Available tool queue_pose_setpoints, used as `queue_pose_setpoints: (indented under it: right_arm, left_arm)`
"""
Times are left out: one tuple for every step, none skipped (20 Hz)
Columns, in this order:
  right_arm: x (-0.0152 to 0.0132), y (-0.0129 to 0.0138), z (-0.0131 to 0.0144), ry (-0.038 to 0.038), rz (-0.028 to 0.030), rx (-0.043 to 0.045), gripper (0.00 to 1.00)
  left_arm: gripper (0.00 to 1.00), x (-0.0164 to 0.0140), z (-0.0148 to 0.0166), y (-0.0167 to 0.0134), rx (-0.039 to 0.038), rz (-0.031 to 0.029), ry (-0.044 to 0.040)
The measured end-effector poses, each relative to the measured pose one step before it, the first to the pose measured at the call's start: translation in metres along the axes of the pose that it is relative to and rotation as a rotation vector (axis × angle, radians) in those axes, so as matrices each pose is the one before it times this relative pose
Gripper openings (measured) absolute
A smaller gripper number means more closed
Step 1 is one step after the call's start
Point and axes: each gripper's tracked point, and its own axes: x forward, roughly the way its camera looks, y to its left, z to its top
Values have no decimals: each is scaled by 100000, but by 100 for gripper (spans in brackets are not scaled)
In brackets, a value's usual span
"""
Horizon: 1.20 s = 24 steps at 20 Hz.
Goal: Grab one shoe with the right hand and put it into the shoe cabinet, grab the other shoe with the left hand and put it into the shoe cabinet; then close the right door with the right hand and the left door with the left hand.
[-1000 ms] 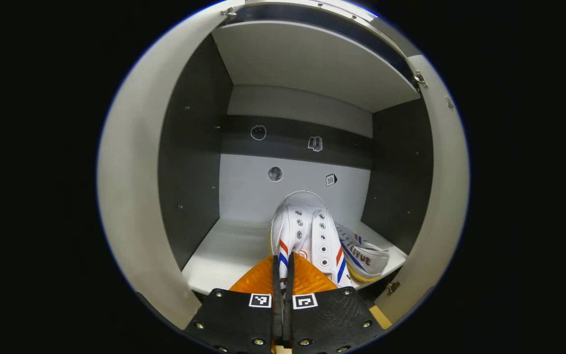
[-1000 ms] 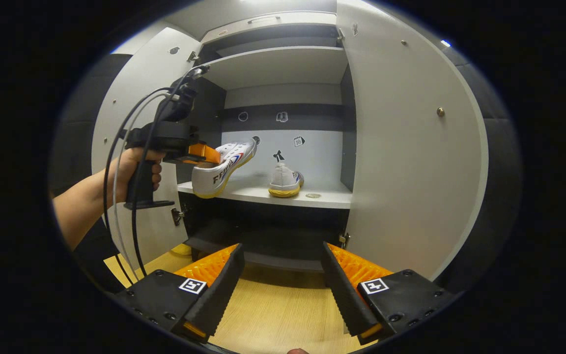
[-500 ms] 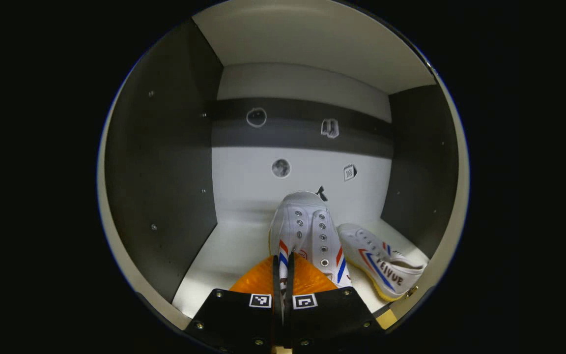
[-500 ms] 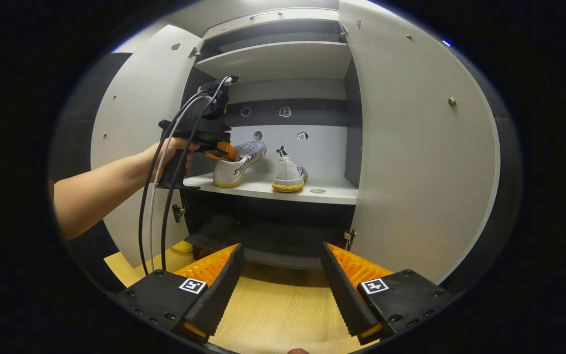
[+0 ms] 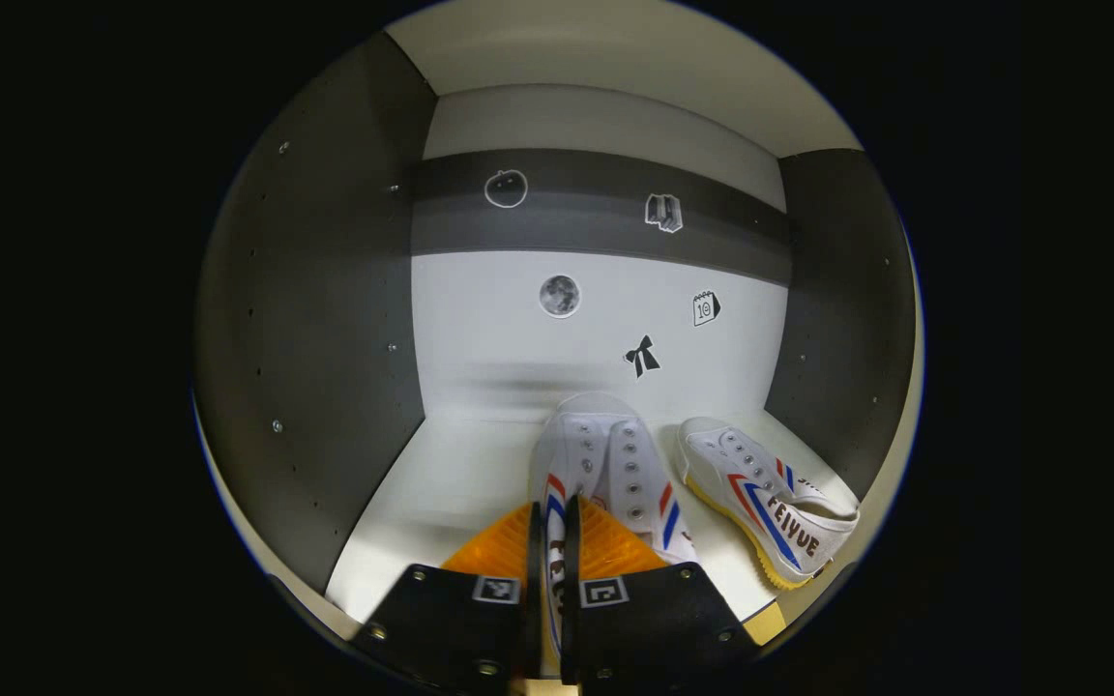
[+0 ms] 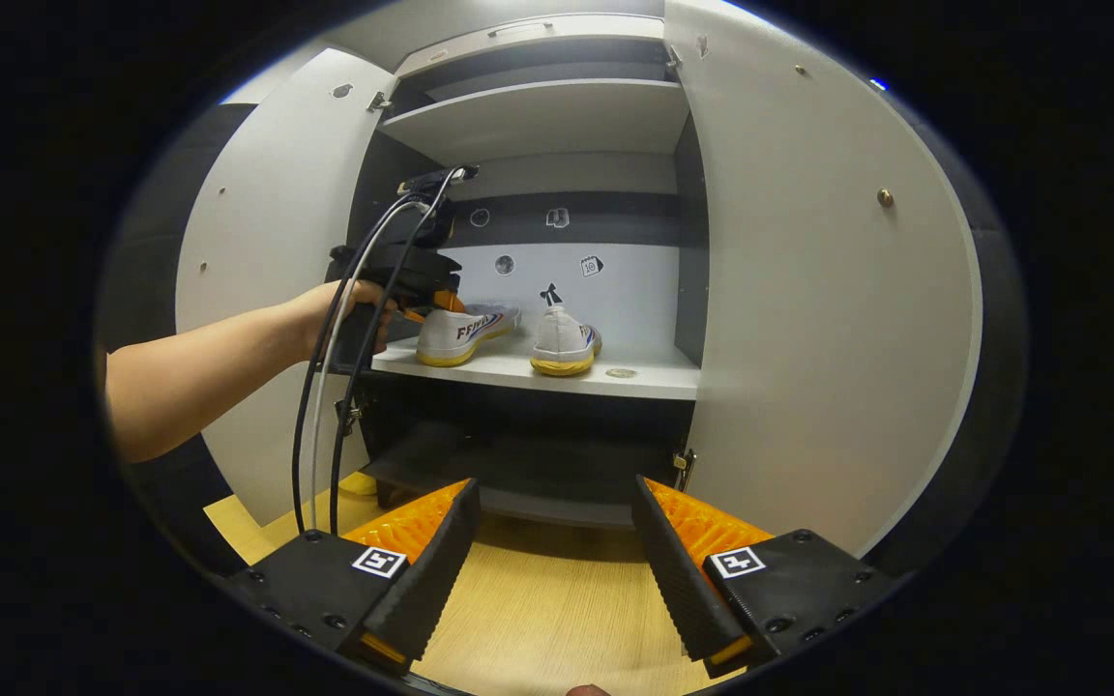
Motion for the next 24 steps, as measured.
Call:
queue_pose_setpoints:
  right_arm:
    - [-161,65,119,-261,-104,93,98]
    - [-269,21,45,-305,-224,6,98]
    - [-282,-105,190,-508,-411,10,98]
    - [-293,-36,115,-500,-384,-17,98]
    - [-183,-97,156,-398,-536,-45,98]
    - [-299,-87,186,-558,-719,-24,98]
    - [-297,-74,174,-469,-650,36,98]
    - [-317,-139,234,-462,-697,7,98]
    - [-305,-166,194,-413,-768,-111,98]
    - [-338,-133,163,-328,-694,-244,98]
    - [-363,-218,242,-504,-896,-325,98]
    - [-401,-146,221,-683,-825,-190,98]
    - [-455,-98,355,-605,-807,-202,98]
    - [-398,-35,225,-586,-604,-167,98]
    - [-439,17,289,-653,-585,-381,98]
    - [-485,-73,324,-722,-685,-528,98]
    - [-395,-30,222,-500,-485,-334,98]
    - [-553,14,246,-726,-420,-171,98]
    - [-384,6,233,-618,-417,-13,98]
    - [-490,73,310,-690,-310,55,98]
    - [-331,29,237,-700,-315,-76,98]
    - [-368,-61,278,-884,-635,-135,98]
    - [-284,-9,220,-560,-334,-54,98]
    - [-240,-69,80,-382,-224,144,98]
  left_arm:
    - [9,-375,870,497,2038,2271,-3289]
    - [21,-511,337,-62,1763,-394,-839]
    - [32,-687,-17,-541,1685,-774,-565]
    - [44,-788,103,-148,1501,-101,-922]
    - [56,-873,165,-136,1373,497,-1326]
    - [68,-1050,229,-60,1023,418,-1918]
    - [80,-1445,203,-268,314,-164,-1825]
    - [80,-1298,303,-413,-364,-981,-2052]
    - [80,-1563,247,-345,-447,-1012,-1856]
    - [80,-1570,388,-250,-340,-479,-2003]
    - [79,-1570,469,-130,-260,-775,-1977]
    - [79,-1658,468,-105,-392,-617,-1794]
    - [79,-1425,461,-143,-584,-937,-1671]
    - [79,-1530,374,-12,-610,-611,-1414]
    - [79,-1660,219,-50,-223,-671,-1374]
    - [79,-1557,268,35,5,-209,-1133]
    - [79,-1467,232,103,317,-246,-810]
    - [79,-1340,-115,16,81,-49,-334]
    - [79,-1354,-77,81,-223,-188,44]
    - [79,-1410,-212,74,-402,-213,270]
    - [79,-1559,-180,204,-506,145,-109]
    - [79,-1302,-10,296,-129,197,-274]
    - [79,-1204,-140,381,242,466,-264]
    - [79,-1203,-169,293,182,158,-216]
